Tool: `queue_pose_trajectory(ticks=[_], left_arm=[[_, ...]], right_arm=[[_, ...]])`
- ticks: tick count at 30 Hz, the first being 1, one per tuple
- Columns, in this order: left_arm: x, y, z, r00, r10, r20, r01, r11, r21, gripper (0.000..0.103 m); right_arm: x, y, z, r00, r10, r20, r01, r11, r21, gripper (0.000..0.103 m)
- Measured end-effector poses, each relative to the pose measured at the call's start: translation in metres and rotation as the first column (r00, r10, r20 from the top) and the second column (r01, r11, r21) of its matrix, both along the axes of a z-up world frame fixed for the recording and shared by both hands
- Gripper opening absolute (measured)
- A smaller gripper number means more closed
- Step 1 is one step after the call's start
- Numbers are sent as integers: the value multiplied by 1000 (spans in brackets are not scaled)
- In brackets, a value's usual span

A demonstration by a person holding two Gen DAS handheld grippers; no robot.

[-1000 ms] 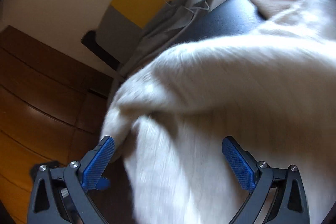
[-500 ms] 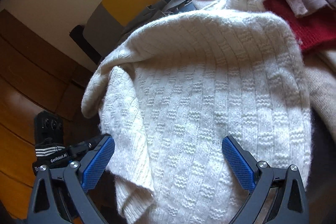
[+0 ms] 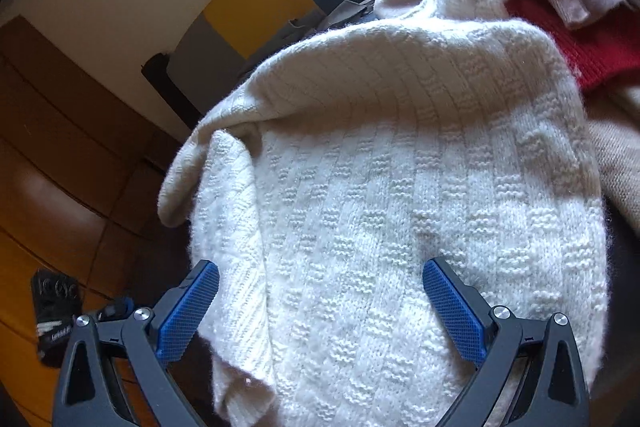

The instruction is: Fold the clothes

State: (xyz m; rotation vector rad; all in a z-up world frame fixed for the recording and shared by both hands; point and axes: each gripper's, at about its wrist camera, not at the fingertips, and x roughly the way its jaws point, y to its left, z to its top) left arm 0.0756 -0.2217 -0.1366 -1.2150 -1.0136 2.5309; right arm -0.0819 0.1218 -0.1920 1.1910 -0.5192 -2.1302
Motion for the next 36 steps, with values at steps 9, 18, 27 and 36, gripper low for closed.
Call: queue_pose_trajectory(ticks=[9, 18, 27, 36], left_arm=[[-57, 25, -21, 996, -84, 2, 83, 989, 124, 55], [-116, 67, -33, 975, -220, 41, 219, 975, 29, 56], [-109, 85, -28, 977, -188, 106, 203, 966, -160, 8], [-63, 94, 11, 992, -125, 34, 126, 871, -475, 5]], right_arm=[[-2, -4, -4, 999, 14, -41, -13, 1000, 29, 103], [6, -8, -5, 992, 62, -106, -54, 995, 80, 103], [11, -15, -5, 985, 82, -151, -62, 990, 129, 103], [11, -27, -4, 985, 77, -154, -40, 973, 228, 103]])
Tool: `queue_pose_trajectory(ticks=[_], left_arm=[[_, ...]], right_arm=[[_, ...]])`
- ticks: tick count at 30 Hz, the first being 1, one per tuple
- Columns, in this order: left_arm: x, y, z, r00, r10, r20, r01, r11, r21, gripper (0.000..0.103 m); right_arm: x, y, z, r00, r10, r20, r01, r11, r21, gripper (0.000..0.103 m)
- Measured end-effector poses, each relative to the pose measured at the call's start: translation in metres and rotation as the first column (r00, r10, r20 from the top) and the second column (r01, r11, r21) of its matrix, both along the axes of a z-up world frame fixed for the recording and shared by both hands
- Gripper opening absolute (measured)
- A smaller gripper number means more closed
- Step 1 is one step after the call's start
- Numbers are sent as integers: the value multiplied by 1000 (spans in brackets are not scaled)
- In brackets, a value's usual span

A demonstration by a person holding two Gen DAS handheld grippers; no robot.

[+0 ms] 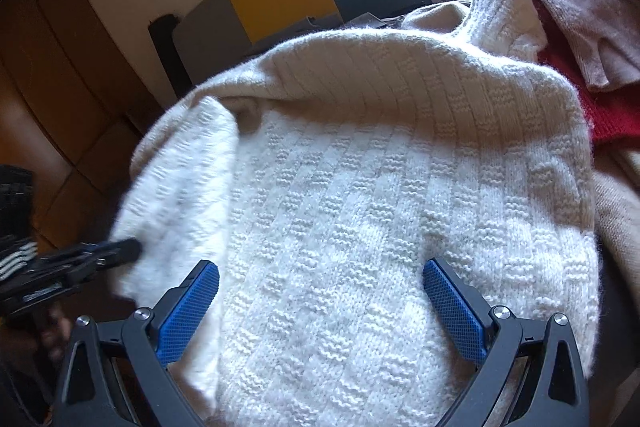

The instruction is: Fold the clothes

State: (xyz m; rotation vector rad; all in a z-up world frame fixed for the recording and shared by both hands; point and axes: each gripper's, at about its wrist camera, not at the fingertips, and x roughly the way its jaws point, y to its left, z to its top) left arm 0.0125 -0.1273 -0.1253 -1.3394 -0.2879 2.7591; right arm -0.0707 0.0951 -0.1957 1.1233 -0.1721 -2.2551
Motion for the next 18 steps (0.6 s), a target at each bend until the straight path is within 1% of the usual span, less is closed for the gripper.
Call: queue_pose_trajectory(ticks=[3, 6, 9, 10, 11, 12, 13, 15, 17, 18], left_arm=[[19, -20, 4, 998, 55, -8, -55, 998, 27, 5], [44, -54, 0, 991, 133, 8, -133, 986, 98, 6], [75, -89, -9, 976, 217, 14, -217, 971, 104, 6], [85, -97, -12, 970, 243, 21, -244, 965, 91, 6], [94, -105, -16, 963, 269, 30, -270, 960, 70, 6], [104, -112, -20, 955, 295, 38, -296, 954, 49, 3], [112, -119, -23, 947, 319, 46, -321, 946, 49, 3], [127, -131, -28, 929, 364, 64, -368, 926, 79, 3], [139, -141, -30, 914, 399, 73, -405, 907, 119, 4], [142, -144, -28, 912, 405, 69, -411, 899, 151, 10]], right_arm=[[-2, -11, 2, 1000, -24, 15, 23, 997, 79, 103], [-6, -30, 5, 998, -44, 42, 35, 979, 201, 103], [-7, -52, 4, 999, -30, 38, 16, 943, 332, 103], [-7, -58, 3, 999, -26, 36, 11, 932, 362, 103], [-5, -62, 3, 999, -23, 35, 8, 929, 369, 103], [-4, -67, 2, 999, -19, 34, 5, 926, 376, 103], [-2, -71, 2, 999, -16, 33, 2, 924, 383, 103], [2, -80, 0, 1000, -4, 20, -5, 912, 410, 103], [3, -83, 0, 1000, 2, 18, -9, 915, 404, 103], [4, -84, -1, 1000, 1, 14, -7, 916, 400, 103]])
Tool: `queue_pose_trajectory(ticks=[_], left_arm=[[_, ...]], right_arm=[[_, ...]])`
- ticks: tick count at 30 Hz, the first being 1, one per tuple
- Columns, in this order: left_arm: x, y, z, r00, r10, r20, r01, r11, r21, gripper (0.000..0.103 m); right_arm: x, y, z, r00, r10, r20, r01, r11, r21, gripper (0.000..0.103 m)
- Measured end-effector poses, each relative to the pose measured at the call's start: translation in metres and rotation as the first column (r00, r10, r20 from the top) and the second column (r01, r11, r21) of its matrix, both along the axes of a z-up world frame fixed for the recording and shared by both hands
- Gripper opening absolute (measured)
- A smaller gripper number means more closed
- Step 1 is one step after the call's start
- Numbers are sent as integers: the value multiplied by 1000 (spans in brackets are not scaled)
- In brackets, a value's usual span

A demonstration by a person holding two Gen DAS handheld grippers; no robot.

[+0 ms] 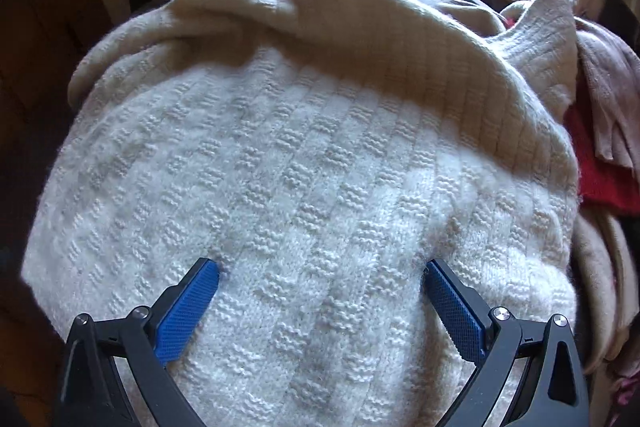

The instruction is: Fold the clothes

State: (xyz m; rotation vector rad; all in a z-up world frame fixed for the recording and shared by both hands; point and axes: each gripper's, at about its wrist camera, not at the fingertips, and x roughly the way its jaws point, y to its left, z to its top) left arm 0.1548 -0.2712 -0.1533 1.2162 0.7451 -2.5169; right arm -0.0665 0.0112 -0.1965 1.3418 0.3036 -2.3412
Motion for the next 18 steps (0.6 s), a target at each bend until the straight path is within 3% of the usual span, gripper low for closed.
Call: queue_pose_trajectory(ticks=[2, 5, 10, 15, 18], left_arm=[[2, -4, 5, 999, 13, -29, -12, 999, 37, 18], [-20, 4, 19, 999, -14, -49, 12, 1000, -27, 23], [-80, 44, 33, 981, -176, -82, 166, 980, -109, 27], [-133, 88, 3, 947, -321, 22, 321, 939, -125, 27], [-126, 95, -16, 948, -316, 23, 317, 941, -119, 27]], right_arm=[[4, 1, -1, 1000, 6, -18, -7, 1000, -4, 103], [10, 6, -3, 999, 28, -44, -29, 999, -24, 103], [27, 26, -6, 990, 110, -92, -115, 992, -57, 103], [44, 50, -9, 979, 161, -128, -173, 981, -87, 103], [44, 56, -3, 973, 200, -116, -210, 975, -79, 103]])
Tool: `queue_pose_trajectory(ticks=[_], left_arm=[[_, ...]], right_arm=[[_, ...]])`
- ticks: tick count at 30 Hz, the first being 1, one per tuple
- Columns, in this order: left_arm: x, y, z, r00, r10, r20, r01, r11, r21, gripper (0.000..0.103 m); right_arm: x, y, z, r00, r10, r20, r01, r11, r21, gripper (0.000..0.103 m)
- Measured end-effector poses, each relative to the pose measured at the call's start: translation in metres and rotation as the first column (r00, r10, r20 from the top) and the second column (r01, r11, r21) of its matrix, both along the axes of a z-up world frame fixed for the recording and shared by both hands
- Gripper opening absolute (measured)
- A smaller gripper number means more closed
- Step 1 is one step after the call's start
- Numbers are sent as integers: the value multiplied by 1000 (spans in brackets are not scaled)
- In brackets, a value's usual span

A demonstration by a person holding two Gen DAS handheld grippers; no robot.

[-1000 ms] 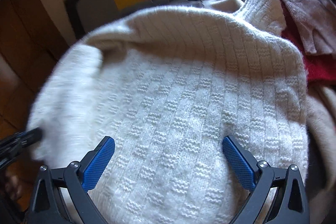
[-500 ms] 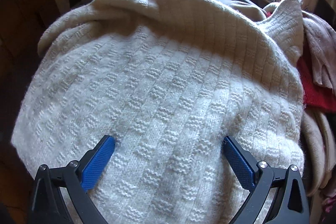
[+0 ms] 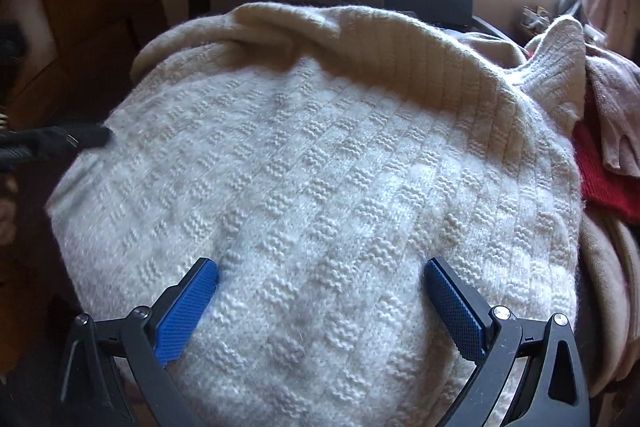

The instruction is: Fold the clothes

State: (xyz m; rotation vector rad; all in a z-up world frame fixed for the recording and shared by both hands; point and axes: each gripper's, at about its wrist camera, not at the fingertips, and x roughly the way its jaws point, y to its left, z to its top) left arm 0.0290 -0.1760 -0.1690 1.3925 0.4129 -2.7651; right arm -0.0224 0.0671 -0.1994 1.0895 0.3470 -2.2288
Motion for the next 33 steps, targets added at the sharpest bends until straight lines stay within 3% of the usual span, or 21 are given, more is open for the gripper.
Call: queue_pose_trajectory(ticks=[2, 5, 8, 12, 14, 17, 20, 28, 30, 33], left_arm=[[11, 2, -9, 1000, 11, -4, -10, 1000, 28, 27], [33, -8, -14, 999, 45, 22, -48, 987, 154, 27], [48, -15, -15, 997, 68, 47, -77, 969, 235, 23], [51, -22, -8, 994, 108, 33, -113, 928, 354, 26], [49, -43, 1, 981, 195, -19, -172, 903, 393, 28], [42, -76, 8, 953, 299, -47, -257, 880, 399, 30], [27, -98, 10, 940, 336, -48, -301, 889, 345, 32], [-24, -119, -10, 926, 377, 13, -362, 878, 315, 42], [-35, -122, -21, 926, 375, 53, -371, 869, 329, 42], [-42, -128, -25, 909, 415, 29, -396, 842, 367, 43]], right_arm=[[0, 4, 1, 1000, 15, 8, -15, 1000, 6, 103], [-12, 3, 5, 999, 31, 20, -32, 999, 20, 103], [-28, -3, 11, 999, 42, 25, -43, 999, 33, 103], [-44, -13, 22, 998, 54, 26, -55, 998, 38, 103], [-52, -18, 29, 998, 59, 19, -59, 998, 27, 103], [-63, -35, 50, 998, 55, -44, -57, 998, -28, 103], [-76, -61, 64, 995, 45, -93, -49, 998, -33, 103], [-122, -127, 24, 997, 21, -81, -13, 994, 105, 103], [-130, -121, 14, 1000, 0, -27, 2, 997, 71, 103], [-136, -115, 9, 1000, -9, 9, 9, 1000, 25, 103]])
